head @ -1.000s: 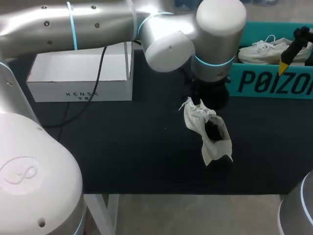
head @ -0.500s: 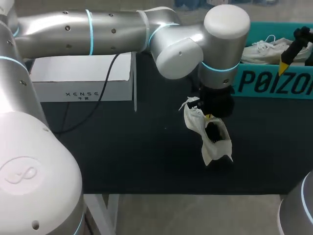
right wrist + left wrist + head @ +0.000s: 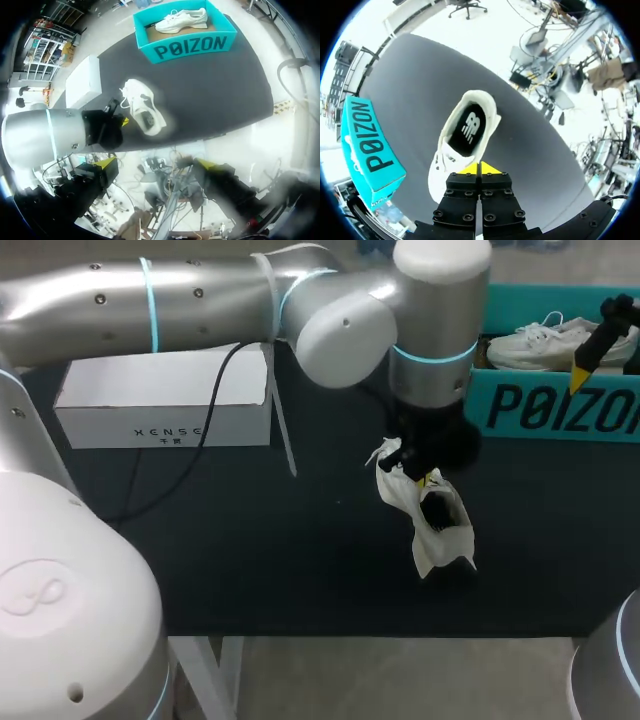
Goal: Take the shoe out of the shoebox, open the shoe tongue, remove and reinsert the insole, then place the shoe into the shoebox
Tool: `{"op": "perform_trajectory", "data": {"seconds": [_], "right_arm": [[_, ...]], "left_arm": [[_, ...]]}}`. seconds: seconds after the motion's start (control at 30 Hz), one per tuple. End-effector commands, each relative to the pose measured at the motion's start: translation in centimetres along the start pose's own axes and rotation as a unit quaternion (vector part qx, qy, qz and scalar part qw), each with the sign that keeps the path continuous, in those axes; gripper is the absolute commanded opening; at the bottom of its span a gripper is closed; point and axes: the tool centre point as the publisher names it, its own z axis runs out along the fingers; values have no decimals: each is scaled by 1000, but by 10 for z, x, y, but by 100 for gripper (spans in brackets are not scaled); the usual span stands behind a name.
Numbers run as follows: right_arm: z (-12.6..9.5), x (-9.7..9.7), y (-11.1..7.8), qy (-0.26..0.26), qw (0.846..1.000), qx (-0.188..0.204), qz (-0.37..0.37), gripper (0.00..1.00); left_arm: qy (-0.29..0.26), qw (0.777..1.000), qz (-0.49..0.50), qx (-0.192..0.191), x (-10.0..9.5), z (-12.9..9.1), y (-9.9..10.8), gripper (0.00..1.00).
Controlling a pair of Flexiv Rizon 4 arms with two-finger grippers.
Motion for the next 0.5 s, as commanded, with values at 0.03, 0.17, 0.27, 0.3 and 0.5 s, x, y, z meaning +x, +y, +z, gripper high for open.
{"op": "perform_trajectory", "data": {"seconds": [0.03, 0.17, 0.27, 0.3, 0.5], "right_arm": [[0, 1, 1, -1, 1000, 1, 0, 100], [0, 1, 1, -1, 1000, 1, 0, 100], [0, 1, 1, -1, 1000, 1, 0, 100], [0, 1, 1, -1, 1000, 1, 0, 100], [0, 1, 1, -1, 1000, 1, 0, 100]], "left_arm": [[-1, 995, -91, 50, 27, -12, -3, 0], [15, 989, -131, 72, 31, -12, -12, 100], [15, 989, -131, 72, 31, -12, -12, 100], [15, 989, -131, 72, 31, -12, -12, 100], [15, 989, -131, 72, 31, -12, -12, 100]]}}
